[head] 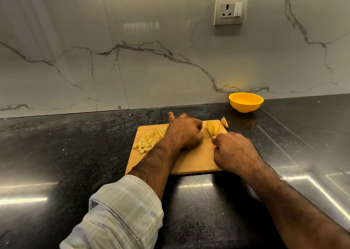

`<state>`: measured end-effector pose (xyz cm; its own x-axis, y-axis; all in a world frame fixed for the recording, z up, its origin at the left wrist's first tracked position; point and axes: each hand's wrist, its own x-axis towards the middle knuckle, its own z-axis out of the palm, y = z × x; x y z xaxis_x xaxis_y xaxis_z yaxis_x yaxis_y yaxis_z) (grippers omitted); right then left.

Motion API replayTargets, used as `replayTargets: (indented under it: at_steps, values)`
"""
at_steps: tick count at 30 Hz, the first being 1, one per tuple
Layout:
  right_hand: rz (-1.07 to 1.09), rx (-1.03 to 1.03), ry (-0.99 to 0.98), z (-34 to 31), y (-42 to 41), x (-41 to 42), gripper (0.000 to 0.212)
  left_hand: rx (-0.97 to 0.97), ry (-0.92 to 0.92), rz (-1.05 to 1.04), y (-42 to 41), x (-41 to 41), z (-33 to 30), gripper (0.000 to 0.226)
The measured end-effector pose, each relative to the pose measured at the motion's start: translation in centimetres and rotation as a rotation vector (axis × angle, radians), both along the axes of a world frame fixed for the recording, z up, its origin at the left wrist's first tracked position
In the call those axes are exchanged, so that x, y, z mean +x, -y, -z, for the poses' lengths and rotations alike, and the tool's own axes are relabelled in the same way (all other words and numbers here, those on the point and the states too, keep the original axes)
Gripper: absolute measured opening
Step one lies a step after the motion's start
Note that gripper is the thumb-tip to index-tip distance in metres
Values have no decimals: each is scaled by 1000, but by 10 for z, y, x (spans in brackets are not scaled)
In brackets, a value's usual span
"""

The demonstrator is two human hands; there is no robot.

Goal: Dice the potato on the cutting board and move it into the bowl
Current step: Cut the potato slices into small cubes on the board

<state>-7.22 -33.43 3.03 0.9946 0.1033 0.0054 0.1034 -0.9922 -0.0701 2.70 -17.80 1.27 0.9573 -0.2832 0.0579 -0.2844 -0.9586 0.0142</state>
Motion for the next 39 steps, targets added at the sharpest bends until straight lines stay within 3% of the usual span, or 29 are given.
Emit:
replayTargets:
  at_steps: [6, 12, 24, 34, 39]
  values:
    - [19, 79, 22, 6, 0, 6, 32, -214, -75, 7, -17, 4, -3, 32]
    - [-5, 116, 63, 9, -5, 2, 42, -307, -94, 26, -27, 2, -1, 28]
    - [-52, -16, -6, 0, -25, 0, 30, -224, -43, 31, -17, -1, -4, 25]
    - [-4, 165, 133, 3, -14, 1, 40, -320, -90, -29, -23, 5, -2, 21]
    - [-26, 58, 76, 3, -20, -3, 33, -308, -99, -2, -24, 4, -4, 18]
